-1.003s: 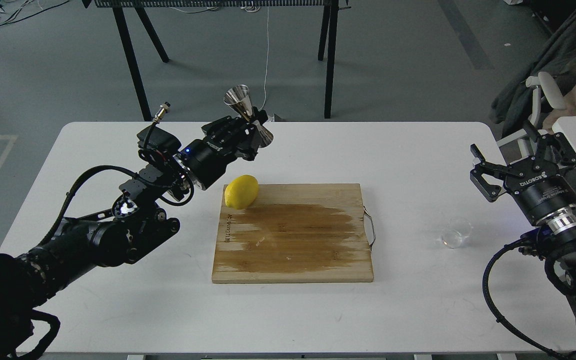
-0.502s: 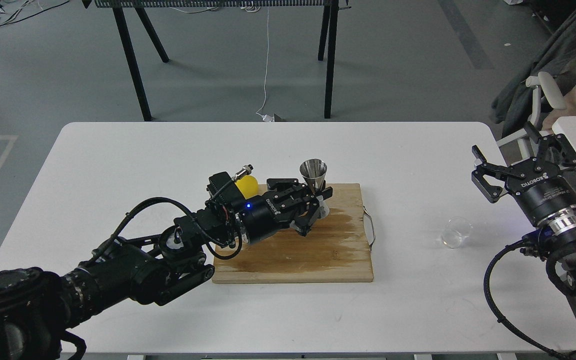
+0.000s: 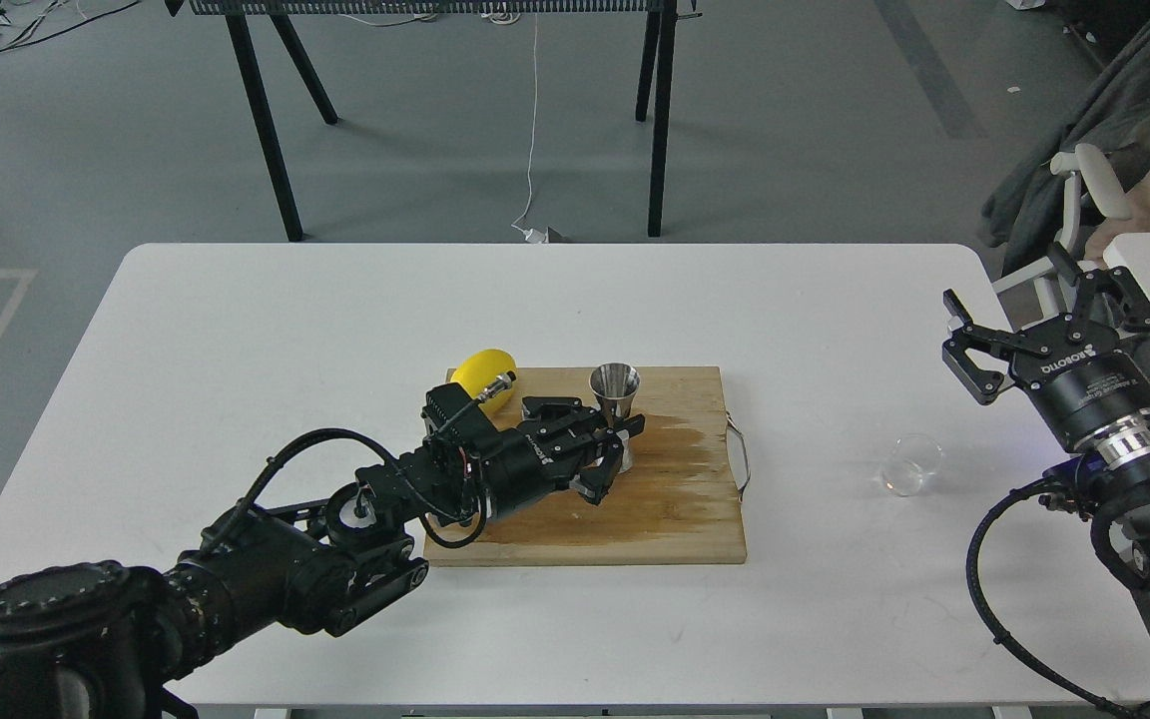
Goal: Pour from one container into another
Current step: 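Lower the jigger onto the board center and open the left hand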
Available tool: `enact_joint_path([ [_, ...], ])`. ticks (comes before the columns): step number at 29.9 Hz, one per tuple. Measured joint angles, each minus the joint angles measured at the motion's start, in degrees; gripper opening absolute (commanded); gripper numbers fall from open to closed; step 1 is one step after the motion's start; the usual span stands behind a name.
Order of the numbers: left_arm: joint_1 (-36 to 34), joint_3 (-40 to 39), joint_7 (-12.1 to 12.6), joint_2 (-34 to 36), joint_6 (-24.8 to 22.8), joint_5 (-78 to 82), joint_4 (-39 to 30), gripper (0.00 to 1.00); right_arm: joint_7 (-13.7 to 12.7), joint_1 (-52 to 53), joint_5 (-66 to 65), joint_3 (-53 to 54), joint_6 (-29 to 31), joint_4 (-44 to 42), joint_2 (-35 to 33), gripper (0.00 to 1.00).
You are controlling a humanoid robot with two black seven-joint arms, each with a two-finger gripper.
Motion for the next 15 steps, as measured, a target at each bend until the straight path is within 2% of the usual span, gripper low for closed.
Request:
enact_joint_path([
  [15,1.8,0.1,0.0,0.0,0.0,-0.2,2.3,0.1,0.0,0.0,0.0,0.2,0.0,0.0,-0.2,0.99],
])
